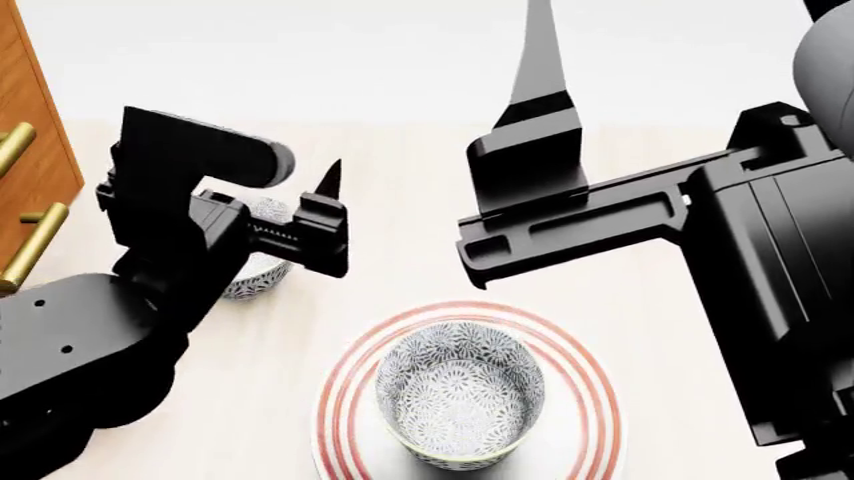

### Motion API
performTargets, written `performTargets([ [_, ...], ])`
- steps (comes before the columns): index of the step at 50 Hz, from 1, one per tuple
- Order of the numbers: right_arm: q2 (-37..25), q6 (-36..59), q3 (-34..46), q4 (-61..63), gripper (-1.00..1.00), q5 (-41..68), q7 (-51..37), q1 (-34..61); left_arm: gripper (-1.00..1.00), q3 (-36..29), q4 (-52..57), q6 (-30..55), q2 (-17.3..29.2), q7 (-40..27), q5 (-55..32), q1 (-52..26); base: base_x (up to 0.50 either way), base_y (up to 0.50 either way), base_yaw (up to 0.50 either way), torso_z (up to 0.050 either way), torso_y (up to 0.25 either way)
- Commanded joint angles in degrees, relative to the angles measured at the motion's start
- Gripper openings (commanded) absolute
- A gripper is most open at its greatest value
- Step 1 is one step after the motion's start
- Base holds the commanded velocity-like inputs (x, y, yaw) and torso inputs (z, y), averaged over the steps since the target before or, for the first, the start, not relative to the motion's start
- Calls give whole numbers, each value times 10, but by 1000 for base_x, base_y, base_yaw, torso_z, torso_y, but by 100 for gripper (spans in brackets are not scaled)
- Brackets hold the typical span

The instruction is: Put the bowl at the front on the plate.

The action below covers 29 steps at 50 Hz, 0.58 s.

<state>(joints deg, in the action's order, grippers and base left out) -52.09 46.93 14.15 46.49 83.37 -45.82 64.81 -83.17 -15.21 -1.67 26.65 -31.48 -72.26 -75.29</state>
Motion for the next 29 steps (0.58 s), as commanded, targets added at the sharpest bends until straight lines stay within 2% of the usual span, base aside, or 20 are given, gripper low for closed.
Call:
performTargets([
  [1, -8, -13, -10, 13, 100, -4, -4, -24, 100, 12, 150, -44, 75, -69, 29, 21, 0, 0, 0, 0, 0],
  [6, -7, -17, -11, 16, 100, -11, -1, -33, 100, 17, 187, -59, 91, -116, 61, 20, 0, 0, 0, 0, 0],
  [12, -10, -24, -16, 19, 100, -14, -1, -44, 100, 19, 242, -63, 115, -131, 64, 23, 0, 0, 0, 0, 0],
  [15, -8, -27, -16, 19, 100, -23, 4, -49, 100, 11, 258, -61, 119, -149, 98, 23, 0, 0, 0, 0, 0],
  [18, -7, -28, -15, 19, 100, -28, 6, -52, 100, 14, 266, -64, 122, -143, 85, 27, 0, 0, 0, 0, 0],
  [19, -3, -34, -14, 17, 100, -41, 13, -64, 100, 17, 306, -68, 139, -156, 90, 24, 0, 0, 0, 0, 0],
  [29, 4, -36, -9, 11, 100, -52, 22, -66, 100, 24, 400, -73, 175, -182, 102, 18, 0, 0, 0, 0, 0],
])
